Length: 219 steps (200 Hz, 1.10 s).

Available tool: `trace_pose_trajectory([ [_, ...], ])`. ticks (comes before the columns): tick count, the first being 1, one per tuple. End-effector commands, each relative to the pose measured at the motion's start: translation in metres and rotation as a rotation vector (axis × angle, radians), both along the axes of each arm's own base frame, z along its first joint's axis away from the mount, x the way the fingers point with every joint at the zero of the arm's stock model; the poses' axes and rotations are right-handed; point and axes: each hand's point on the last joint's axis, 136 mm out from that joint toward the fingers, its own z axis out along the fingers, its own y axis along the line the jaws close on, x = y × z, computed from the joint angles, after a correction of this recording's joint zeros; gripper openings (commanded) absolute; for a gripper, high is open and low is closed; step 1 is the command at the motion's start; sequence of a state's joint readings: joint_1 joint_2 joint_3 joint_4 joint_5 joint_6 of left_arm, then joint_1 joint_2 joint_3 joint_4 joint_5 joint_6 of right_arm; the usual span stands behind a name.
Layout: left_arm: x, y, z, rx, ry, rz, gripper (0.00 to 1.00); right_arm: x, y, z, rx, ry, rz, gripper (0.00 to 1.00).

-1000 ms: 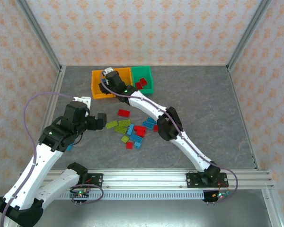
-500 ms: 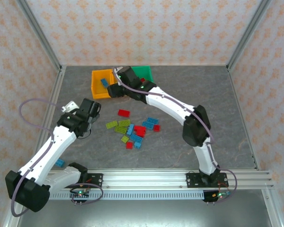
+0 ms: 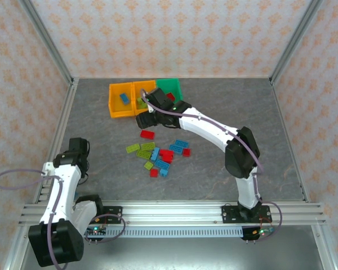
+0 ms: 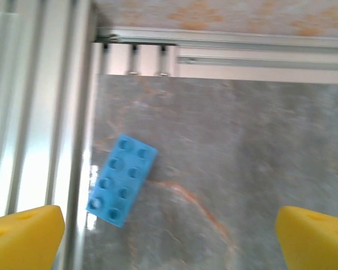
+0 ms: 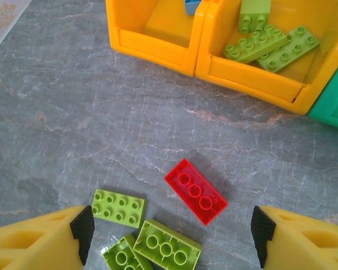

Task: Sort the legos into containers by color

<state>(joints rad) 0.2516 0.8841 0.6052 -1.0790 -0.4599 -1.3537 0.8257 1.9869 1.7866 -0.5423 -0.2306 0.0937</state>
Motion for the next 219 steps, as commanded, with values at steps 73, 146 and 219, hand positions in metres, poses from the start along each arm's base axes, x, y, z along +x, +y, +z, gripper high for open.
trace_pose_trajectory([
  [73,-0.014,0.015,-0.070,-0.147,-0.066,0.030,1.00,-0.029,-0.016,0.047,0.092,0.031,0.006,0.79],
  [146,0.014,0.021,-0.090,-0.273,-0.120,-0.075,0.58,-0.047,-0.016,0.080,0.157,0.028,0.035,0.79],
  [219,0.026,0.012,-0.089,-0.309,-0.185,-0.146,0.31,-0.059,-0.040,0.107,0.202,-0.026,-0.010,0.80],
])
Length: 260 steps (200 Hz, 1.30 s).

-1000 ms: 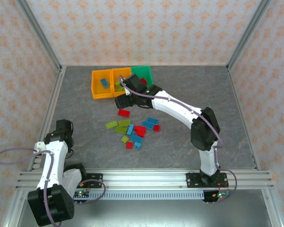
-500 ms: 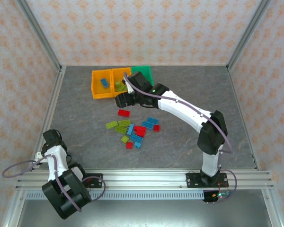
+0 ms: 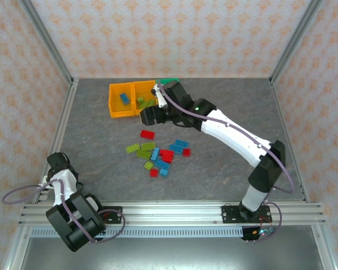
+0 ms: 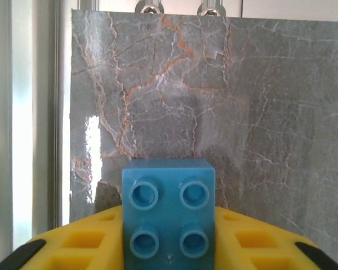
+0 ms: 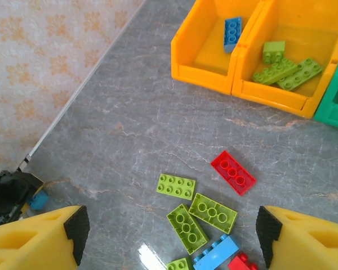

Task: Sort the legos into containers by color

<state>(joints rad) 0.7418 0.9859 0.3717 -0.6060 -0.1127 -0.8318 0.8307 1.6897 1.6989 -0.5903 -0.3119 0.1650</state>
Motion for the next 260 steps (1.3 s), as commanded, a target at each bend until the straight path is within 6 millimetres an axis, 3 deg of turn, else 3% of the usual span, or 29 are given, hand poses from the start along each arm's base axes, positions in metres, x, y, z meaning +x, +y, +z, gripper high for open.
trace_pose_trajectory([
  [1,0.036,-0.009,-0.002,-0.057,-0.174,-0.092,0.31,-0.009,-0.010,0.004,0.016,0.004,-0.026,0.80],
  [29,0.076,-0.032,0.024,-0.081,-0.345,-0.230,0.24,-0.021,-0.014,-0.002,0.052,0.052,-0.028,0.80],
  [61,0.133,-0.060,0.101,0.010,-0.509,-0.437,0.24,-0.026,-0.027,-0.005,0.082,0.059,-0.080,0.80],
  [82,0.181,-0.090,0.153,0.060,-0.601,-0.598,0.23,-0.028,-0.036,-0.007,0.090,0.054,-0.113,0.81],
  [105,0.245,-0.136,0.182,0.027,-0.627,-0.801,0.22,-0.030,-0.045,-0.010,0.089,0.055,-0.146,0.81],
  [119,0.279,-0.157,0.190,0.027,-0.596,-0.904,0.22,-0.033,-0.050,-0.012,0.090,0.058,-0.160,0.81],
  [133,0.312,-0.161,0.190,0.050,-0.556,-0.946,0.22,-0.036,-0.054,-0.014,0.093,0.062,-0.169,0.81],
  [150,0.348,-0.155,0.190,0.104,-0.484,-0.978,0.22,-0.040,-0.058,-0.017,0.091,0.075,-0.172,0.82],
  [171,0.393,-0.150,0.176,0.137,-0.378,-1.024,0.23,-0.044,-0.063,-0.021,0.081,0.086,-0.179,0.82],
  [188,0.417,-0.145,0.169,0.158,-0.331,-1.027,0.26,-0.045,-0.066,-0.026,0.069,0.096,-0.192,0.82],
  [190,0.421,-0.144,0.160,0.153,-0.312,-1.026,0.26,-0.045,-0.067,-0.026,0.070,0.095,-0.196,0.82],
  [201,0.435,-0.145,0.152,0.151,-0.298,-1.041,0.33,-0.046,-0.068,-0.027,0.067,0.101,-0.199,0.82],
  [213,0.447,-0.150,0.148,0.147,-0.296,-1.079,0.45,-0.047,-0.069,-0.030,0.061,0.105,-0.203,0.82],
  [228,0.453,-0.152,0.152,0.143,-0.303,-1.094,0.52,-0.045,-0.069,-0.032,0.054,0.105,-0.210,0.83],
  [260,0.432,-0.155,0.189,0.179,-0.353,-1.093,0.54,-0.034,-0.066,-0.053,-0.040,0.095,-0.219,0.83],
])
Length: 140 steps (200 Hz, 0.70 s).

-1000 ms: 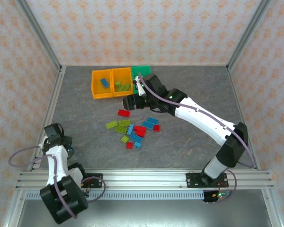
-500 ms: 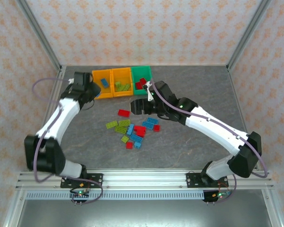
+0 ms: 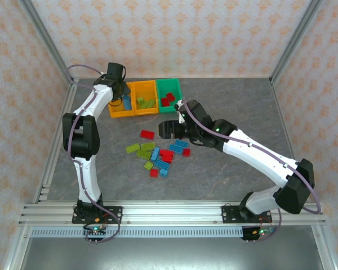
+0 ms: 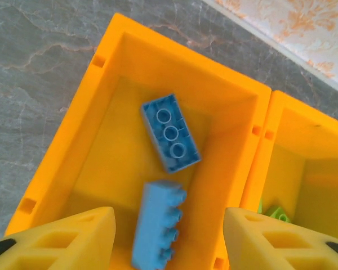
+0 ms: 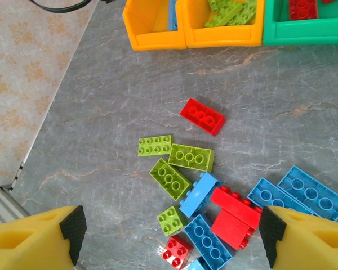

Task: Sort the legos into containers by color

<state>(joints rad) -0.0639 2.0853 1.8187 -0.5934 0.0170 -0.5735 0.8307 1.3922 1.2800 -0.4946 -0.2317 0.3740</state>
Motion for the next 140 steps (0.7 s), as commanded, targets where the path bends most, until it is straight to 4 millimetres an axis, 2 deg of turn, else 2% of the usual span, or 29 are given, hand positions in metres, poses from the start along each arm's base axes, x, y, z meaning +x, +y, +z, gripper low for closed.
trace_pose_trajectory([
  [1,-0.022,0.004,0.062,0.041,-0.086,-0.006,0.54,0.007,-0.001,-0.016,-0.092,-0.008,-0.021,0.83],
  [8,-0.033,0.000,0.078,0.040,-0.119,-0.011,0.54,0.011,-0.002,-0.024,-0.145,-0.014,-0.025,0.83],
  [30,-0.078,-0.023,0.099,0.050,-0.150,-0.067,0.54,0.022,0.010,-0.057,-0.261,-0.007,0.027,0.83],
  [56,-0.151,-0.049,0.121,0.126,-0.169,-0.165,0.54,0.042,0.035,-0.098,-0.359,-0.014,0.112,0.83],
  [81,-0.220,-0.055,0.144,0.176,-0.227,-0.226,0.55,0.066,0.052,-0.128,-0.454,-0.058,0.169,0.83],
  [104,-0.267,-0.050,0.150,0.168,-0.223,-0.306,0.55,0.077,0.076,-0.147,-0.480,-0.068,0.260,0.83],
  [115,-0.285,-0.053,0.149,0.172,-0.199,-0.399,0.57,0.083,0.086,-0.158,-0.492,-0.069,0.290,0.83],
  [140,-0.315,-0.065,0.143,0.177,-0.186,-0.605,0.72,0.099,0.101,-0.180,-0.536,-0.069,0.322,0.80],
])
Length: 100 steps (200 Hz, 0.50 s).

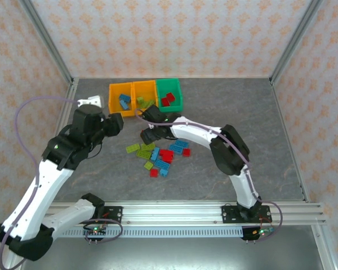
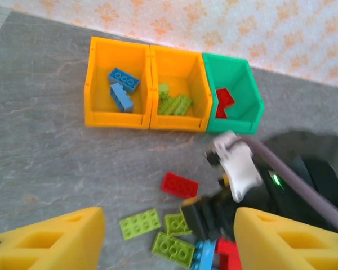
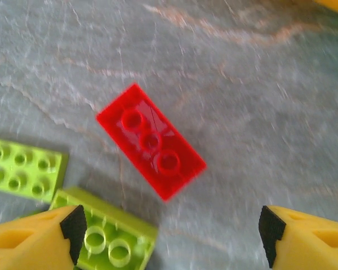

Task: Sort the legos into containers by color

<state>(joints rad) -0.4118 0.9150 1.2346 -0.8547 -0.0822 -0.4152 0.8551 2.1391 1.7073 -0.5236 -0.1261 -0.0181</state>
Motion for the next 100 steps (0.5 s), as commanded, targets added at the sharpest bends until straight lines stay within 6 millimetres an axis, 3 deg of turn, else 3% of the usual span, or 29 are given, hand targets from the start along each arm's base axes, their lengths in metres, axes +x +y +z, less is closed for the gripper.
trace_pose_trajectory([
  [1,-0.033,-0.007,-0.035,0.130,0.128,-0.205,0.72,0.014,0.015,-0.008,-0.049,-0.039,0.075,0.79],
  [34,-0.040,-0.014,-0.046,0.151,0.100,-0.294,0.85,0.028,0.021,-0.030,-0.052,0.020,0.072,0.69],
  [74,-0.036,-0.013,-0.066,0.196,0.131,-0.312,0.98,0.025,0.011,-0.050,-0.091,0.063,0.073,0.67],
  [100,-0.034,-0.009,-0.081,0.207,0.141,-0.283,1.00,0.028,0.006,-0.051,-0.075,0.083,0.053,0.54],
])
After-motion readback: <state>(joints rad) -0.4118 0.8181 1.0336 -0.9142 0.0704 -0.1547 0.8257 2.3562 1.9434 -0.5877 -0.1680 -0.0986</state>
